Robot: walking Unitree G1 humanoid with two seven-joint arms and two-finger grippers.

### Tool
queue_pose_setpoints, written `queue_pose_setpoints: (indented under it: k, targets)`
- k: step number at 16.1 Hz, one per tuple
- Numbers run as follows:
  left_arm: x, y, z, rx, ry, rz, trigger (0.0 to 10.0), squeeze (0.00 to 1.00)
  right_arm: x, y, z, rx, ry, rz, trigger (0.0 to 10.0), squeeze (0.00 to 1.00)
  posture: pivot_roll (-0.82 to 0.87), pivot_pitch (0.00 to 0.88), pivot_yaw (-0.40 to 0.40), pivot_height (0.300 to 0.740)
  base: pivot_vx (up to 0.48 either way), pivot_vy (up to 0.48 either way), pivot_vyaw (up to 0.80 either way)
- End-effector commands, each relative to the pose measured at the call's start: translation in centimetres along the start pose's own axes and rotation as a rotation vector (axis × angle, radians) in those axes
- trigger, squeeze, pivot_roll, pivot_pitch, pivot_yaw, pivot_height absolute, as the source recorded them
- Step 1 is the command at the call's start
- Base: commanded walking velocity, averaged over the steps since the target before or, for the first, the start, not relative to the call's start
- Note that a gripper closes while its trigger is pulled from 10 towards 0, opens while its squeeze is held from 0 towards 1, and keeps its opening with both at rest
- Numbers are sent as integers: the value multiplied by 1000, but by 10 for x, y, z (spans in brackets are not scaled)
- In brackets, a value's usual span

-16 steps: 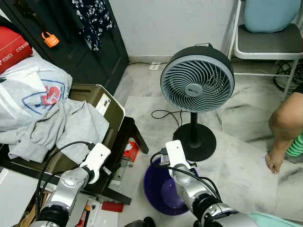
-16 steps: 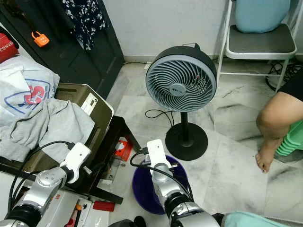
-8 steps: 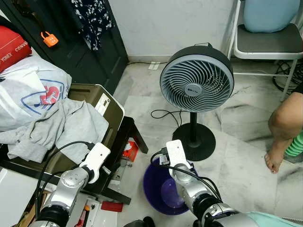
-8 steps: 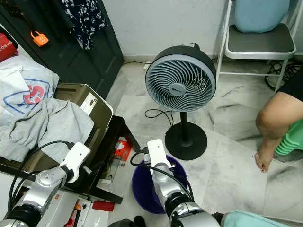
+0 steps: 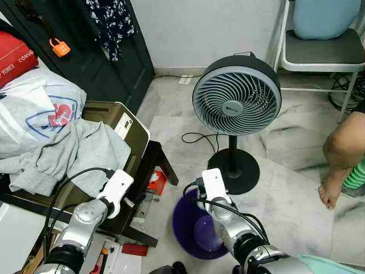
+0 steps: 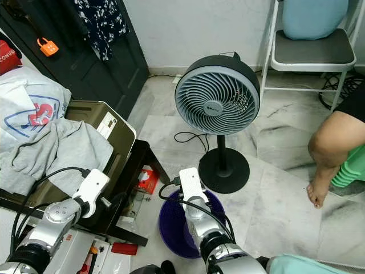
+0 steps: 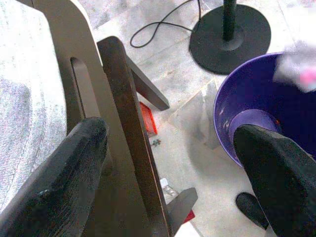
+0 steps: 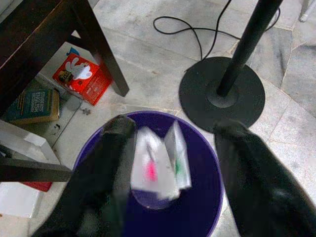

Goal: Clean up the room

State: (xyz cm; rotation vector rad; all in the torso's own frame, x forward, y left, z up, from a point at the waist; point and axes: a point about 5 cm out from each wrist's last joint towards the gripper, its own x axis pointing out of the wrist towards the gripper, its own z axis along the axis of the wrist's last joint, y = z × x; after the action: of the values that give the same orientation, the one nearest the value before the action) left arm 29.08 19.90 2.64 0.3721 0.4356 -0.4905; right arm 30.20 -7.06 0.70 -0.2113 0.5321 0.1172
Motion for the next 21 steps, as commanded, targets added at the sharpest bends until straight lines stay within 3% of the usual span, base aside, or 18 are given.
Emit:
queue_pose_setpoints:
  k: [1, 7, 12, 13, 14, 15, 19, 20, 21]
  targets:
    - [-4, 3, -9, -10, 34, 20, 10000, 0, -1, 7, 0, 18, -2, 27, 10000, 1000, -53, 165, 206, 740, 0, 0, 0]
    - [-1, 3, -5, -18, 19, 27, 10000, 0, 1, 0, 13, 41, -56, 12, 10000, 1000, -67, 147, 199, 740, 0, 0, 0]
    - [11, -4, 16, -189, -81, 58, 10000, 0, 0, -27, 36, 108, -180, 4, 10000, 1000, -124, 83, 158, 740, 0, 0, 0]
    - [11, -9, 23, -227, -126, 59, 10000, 0, -5, -35, 38, 106, -208, 11, 10000, 800, -135, 58, 142, 740, 0, 0, 0]
    - [10, -12, 27, -242, -151, 57, 10000, 0, -9, -39, 37, 107, -219, 12, 10000, 671, -139, 37, 133, 740, 0, 0, 0]
    - [11, -17, 30, -255, -170, 52, 10000, 0, -10, -43, 36, 103, -223, 18, 10000, 376, -146, 20, 126, 740, 0, 0, 0]
    - [5, -27, 38, -346, -238, 25, 10000, 0, -18, -51, 23, 89, -196, 13, 10000, 353, -160, 0, 107, 740, 0, 0, 0]
    - [5, -30, 40, -351, -238, 12, 10000, 0, -19, -55, 26, 93, -198, 6, 10000, 216, -163, 0, 99, 740, 0, 0, 0]
    - [5, -30, 41, -356, -243, 11, 10000, 0, -19, -56, 30, 94, -207, 3, 10000, 0, -165, 0, 94, 740, 0, 0, 0]
